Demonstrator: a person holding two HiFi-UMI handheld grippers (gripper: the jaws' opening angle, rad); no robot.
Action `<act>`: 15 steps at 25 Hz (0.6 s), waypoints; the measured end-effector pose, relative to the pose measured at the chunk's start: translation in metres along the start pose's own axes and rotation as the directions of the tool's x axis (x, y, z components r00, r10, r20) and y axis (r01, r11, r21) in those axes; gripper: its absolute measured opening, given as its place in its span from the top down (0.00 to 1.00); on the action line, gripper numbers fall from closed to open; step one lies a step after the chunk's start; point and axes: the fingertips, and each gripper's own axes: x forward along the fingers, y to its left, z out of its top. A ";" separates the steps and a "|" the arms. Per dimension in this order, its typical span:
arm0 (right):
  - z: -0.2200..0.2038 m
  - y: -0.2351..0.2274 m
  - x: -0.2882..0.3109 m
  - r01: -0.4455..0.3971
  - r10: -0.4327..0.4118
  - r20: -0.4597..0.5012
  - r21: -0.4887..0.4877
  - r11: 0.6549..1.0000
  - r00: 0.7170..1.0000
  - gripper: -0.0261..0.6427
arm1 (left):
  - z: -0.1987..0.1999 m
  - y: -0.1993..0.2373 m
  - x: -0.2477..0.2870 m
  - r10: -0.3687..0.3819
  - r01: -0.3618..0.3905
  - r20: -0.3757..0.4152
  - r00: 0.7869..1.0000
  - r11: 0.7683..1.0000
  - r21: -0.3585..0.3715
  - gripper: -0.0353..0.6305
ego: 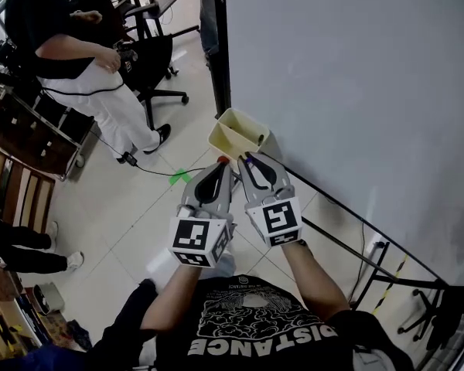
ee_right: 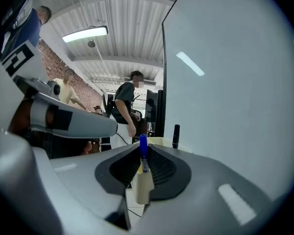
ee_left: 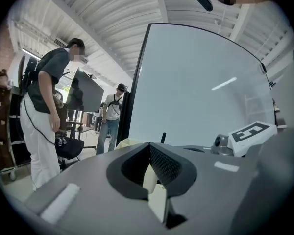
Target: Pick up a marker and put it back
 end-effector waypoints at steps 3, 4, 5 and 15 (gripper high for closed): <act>-0.001 0.001 0.000 0.004 -0.004 -0.001 -0.005 1.000 1.000 0.90 | -0.001 0.000 -0.001 -0.002 0.002 -0.003 1.000 1.000 -0.001 0.94; -0.001 0.001 0.000 0.004 -0.004 -0.002 -0.008 1.000 1.000 0.90 | -0.001 0.000 -0.001 -0.003 0.003 -0.004 1.000 1.000 -0.001 0.94; -0.001 0.002 0.000 0.004 -0.004 -0.002 -0.011 1.000 1.000 0.90 | -0.002 -0.001 -0.001 -0.005 0.005 -0.005 1.000 1.000 -0.002 0.94; -0.004 0.004 -0.002 -0.003 0.003 -0.008 -0.004 1.000 1.000 0.89 | -0.005 -0.004 -0.001 -0.012 0.012 -0.010 1.000 1.000 -0.004 0.94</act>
